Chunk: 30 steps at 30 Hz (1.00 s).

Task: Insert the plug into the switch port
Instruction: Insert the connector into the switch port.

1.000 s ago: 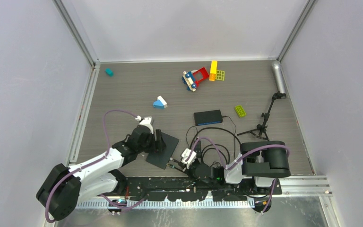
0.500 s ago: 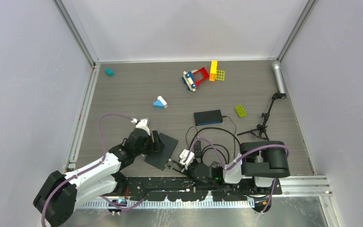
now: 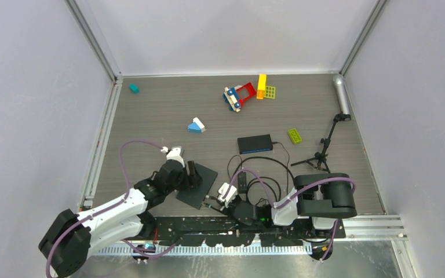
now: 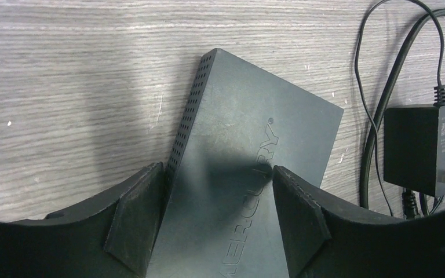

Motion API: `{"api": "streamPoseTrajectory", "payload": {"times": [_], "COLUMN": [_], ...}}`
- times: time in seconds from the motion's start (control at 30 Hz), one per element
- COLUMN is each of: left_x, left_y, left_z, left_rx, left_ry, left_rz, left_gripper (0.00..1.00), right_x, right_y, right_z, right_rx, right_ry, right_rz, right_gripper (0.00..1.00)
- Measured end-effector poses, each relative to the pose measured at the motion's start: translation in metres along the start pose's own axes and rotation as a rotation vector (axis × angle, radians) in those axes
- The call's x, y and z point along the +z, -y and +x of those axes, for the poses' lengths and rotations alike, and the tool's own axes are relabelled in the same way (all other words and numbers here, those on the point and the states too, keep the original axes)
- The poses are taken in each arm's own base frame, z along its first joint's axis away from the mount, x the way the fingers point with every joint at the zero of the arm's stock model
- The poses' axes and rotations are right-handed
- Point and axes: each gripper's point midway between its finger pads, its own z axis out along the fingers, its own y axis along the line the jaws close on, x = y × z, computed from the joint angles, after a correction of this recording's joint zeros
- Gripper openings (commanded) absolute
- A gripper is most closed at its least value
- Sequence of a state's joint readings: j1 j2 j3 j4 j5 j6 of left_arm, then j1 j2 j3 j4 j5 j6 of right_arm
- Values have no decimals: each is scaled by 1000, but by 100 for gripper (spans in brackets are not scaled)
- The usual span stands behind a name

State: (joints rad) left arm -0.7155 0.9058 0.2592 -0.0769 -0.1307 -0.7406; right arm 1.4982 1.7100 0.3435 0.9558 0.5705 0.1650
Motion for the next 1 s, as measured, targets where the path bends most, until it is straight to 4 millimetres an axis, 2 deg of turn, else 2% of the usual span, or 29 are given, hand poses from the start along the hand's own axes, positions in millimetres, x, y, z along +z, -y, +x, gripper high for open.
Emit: {"api": "streamPoseTrajectory", "payload": {"times": [0.37,0.57,0.77,1.0], "left_x": [-20,-23,-25,-26], "left_y": [-6,-9,-3,0], "left_z": [13,18,24,26], "left_rx": [-51,-70,-85,-88], "left_ry": [-12,-24,-52,-65], "left_rz": [-4,-12,16,33], "left_gripper": [72,72,72,73], "right_x": [-3,-7,-11,-15], "right_y": [-5,-29,-51,-48], "right_z": [0,-1,-1,0], "right_rx": [19,43,95,159], "right_ry": [-8,-3,10,20], "right_rz": [-49,-192,-313,-301], "right_gripper": [0,1,0,0]}}
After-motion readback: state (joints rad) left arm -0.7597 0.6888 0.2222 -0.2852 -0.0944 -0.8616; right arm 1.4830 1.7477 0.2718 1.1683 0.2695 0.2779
